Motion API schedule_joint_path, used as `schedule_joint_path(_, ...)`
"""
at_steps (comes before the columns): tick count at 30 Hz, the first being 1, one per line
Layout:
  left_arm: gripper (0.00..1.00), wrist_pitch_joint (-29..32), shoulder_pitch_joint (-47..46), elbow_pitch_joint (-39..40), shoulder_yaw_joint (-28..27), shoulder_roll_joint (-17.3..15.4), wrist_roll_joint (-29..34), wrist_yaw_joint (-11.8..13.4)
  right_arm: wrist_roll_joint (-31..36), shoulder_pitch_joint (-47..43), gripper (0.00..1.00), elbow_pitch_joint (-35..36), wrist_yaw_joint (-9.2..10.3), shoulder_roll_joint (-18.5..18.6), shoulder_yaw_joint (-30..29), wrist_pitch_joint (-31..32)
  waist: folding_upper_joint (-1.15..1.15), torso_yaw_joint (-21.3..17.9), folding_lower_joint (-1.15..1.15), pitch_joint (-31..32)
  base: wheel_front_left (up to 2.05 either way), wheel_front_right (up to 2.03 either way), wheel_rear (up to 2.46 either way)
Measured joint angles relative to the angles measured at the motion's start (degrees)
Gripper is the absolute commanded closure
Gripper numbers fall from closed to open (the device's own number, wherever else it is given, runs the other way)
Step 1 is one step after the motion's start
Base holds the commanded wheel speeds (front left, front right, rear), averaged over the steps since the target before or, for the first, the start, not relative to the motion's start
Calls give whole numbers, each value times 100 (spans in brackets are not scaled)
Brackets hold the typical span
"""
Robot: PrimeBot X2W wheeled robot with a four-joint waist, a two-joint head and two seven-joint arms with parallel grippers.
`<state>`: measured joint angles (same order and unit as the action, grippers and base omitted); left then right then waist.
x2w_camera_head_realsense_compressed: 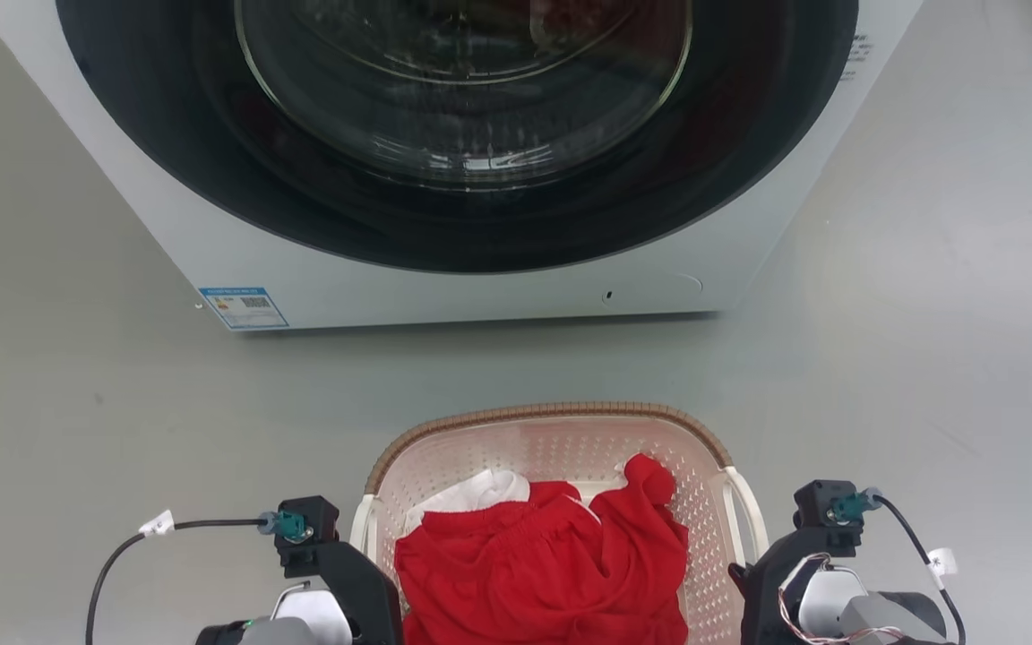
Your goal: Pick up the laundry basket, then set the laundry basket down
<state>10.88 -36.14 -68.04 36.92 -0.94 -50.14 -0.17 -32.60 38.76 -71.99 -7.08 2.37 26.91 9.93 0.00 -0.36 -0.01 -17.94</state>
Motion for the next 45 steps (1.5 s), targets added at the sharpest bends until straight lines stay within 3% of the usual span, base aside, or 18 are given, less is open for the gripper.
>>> schedule_joint_path(20, 100, 404, 688, -2, 302, -35, -424, 75, -569, -783, 100, 172, 60, 5, 383, 572, -1, 21, 0, 1236, 0, 0, 0)
schedule_joint_path(45, 100, 526, 1173, -18, 509, -45, -772, 177, -1062, -1248, 100, 272, 233, 10, 686, 916, 0, 29, 1, 1833, 0, 0, 0)
